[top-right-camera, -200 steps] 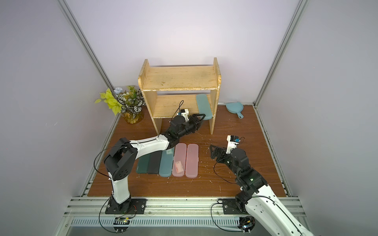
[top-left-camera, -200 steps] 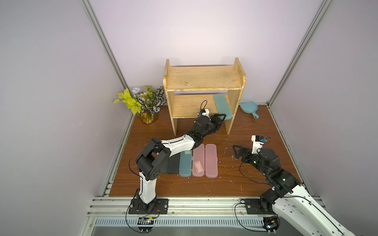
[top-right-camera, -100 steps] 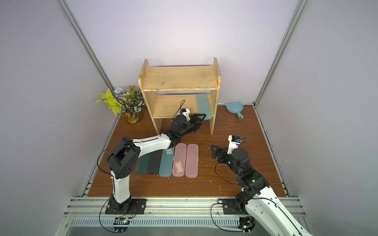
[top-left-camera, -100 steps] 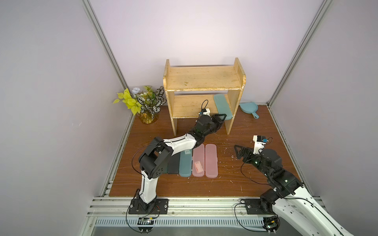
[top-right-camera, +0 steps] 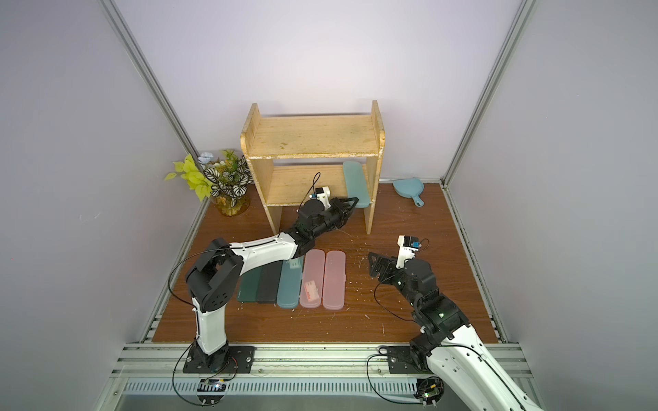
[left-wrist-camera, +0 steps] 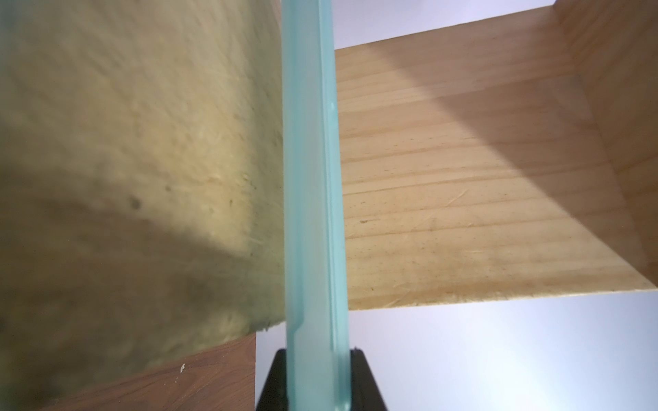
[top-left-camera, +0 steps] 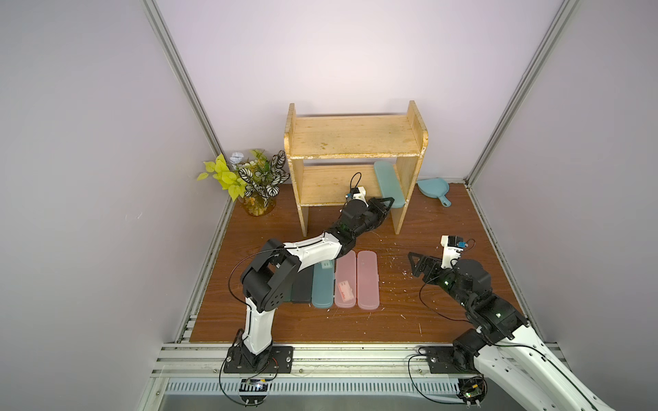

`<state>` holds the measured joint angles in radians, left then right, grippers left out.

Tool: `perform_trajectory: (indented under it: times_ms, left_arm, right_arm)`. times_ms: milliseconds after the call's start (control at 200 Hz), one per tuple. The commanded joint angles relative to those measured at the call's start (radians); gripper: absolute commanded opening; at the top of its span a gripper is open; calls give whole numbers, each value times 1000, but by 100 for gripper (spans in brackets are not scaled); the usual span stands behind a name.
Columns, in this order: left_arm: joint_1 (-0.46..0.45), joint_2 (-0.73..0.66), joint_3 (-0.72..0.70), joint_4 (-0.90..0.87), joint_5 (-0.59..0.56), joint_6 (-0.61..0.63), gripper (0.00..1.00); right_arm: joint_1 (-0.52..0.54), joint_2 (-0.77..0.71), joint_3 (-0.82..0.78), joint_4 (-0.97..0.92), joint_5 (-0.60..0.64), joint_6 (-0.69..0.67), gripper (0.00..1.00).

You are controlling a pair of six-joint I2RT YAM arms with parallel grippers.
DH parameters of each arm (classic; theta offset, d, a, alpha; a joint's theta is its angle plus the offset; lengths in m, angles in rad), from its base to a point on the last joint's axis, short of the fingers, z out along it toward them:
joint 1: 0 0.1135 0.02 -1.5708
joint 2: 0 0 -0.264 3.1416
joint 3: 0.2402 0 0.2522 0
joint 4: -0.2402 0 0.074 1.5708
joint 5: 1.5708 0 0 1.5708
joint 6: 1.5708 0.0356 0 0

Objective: Remove the pencil cases from the shelf
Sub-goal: Pick up the pencil case from the shelf.

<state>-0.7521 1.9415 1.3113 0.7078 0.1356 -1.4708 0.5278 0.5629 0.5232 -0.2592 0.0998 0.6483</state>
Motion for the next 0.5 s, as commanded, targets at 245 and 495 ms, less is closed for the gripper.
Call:
perform_trajectory:
  times_ms: [245, 495]
  left_arm:
    - [-7, -146, -95, 4, 38, 63, 10]
    - [7, -319, -269, 20, 100, 79, 9]
  right_arm:
    - [-15, 52, 48, 24, -105, 41, 93]
    - [-28, 140, 70, 182, -331, 109, 94]
